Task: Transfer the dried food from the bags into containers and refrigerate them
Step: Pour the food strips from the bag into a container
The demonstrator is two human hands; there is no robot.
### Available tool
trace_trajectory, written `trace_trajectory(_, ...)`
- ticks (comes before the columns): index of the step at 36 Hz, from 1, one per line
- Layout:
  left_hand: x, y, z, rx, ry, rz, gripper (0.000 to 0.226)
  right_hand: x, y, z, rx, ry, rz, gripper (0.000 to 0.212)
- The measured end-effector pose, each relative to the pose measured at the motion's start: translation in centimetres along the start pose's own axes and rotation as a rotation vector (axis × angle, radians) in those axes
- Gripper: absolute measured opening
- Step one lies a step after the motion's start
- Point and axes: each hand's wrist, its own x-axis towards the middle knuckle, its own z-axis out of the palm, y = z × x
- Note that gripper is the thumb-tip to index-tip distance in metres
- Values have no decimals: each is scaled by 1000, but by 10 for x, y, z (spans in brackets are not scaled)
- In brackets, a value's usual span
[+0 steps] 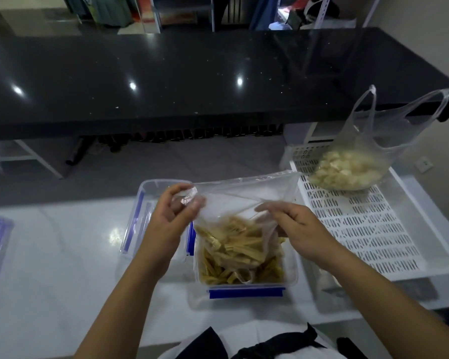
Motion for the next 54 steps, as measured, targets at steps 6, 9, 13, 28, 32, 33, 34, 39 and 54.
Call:
trace_trajectory(6, -4, -28, 2, 115, -137, -133, 55, -5, 11, -3, 8, -80, 51, 28)
trace_trajectory(9, -3, -32, 7, 182, -40, -106, 26, -11, 18, 3, -101, -91, 51, 20)
trace_trajectory(13, 2, -24, 12, 241, 3, -47, 34, -11, 9, 4, -83, -3, -47, 24)
trace_trajectory(28, -2, -17, 23, 103, 15, -77, 27, -18, 12, 1, 12, -117, 66, 23)
trace_trajectory(32, -13, -26, 20, 121, -25, -165, 41, -24, 22, 1, -87, 12, 11, 19)
trace_trajectory(33, -14, -26, 19, 147, -28, -167, 38, -24, 22, 1, -71, 33, 4, 21)
trace_trajectory(34, -15, -27, 18, 189, -19, -145, 28, -24, 21, 0, -42, 47, -3, 22)
trace_trajectory(39, -10, -11, 17, 210, 80, 63, 30, -16, 7, -4, 148, 129, -59, 23)
trace_trajectory(54, 1, 28, 30, -32, 61, 140, 24, -11, -24, -20, 207, 203, -146, 28)
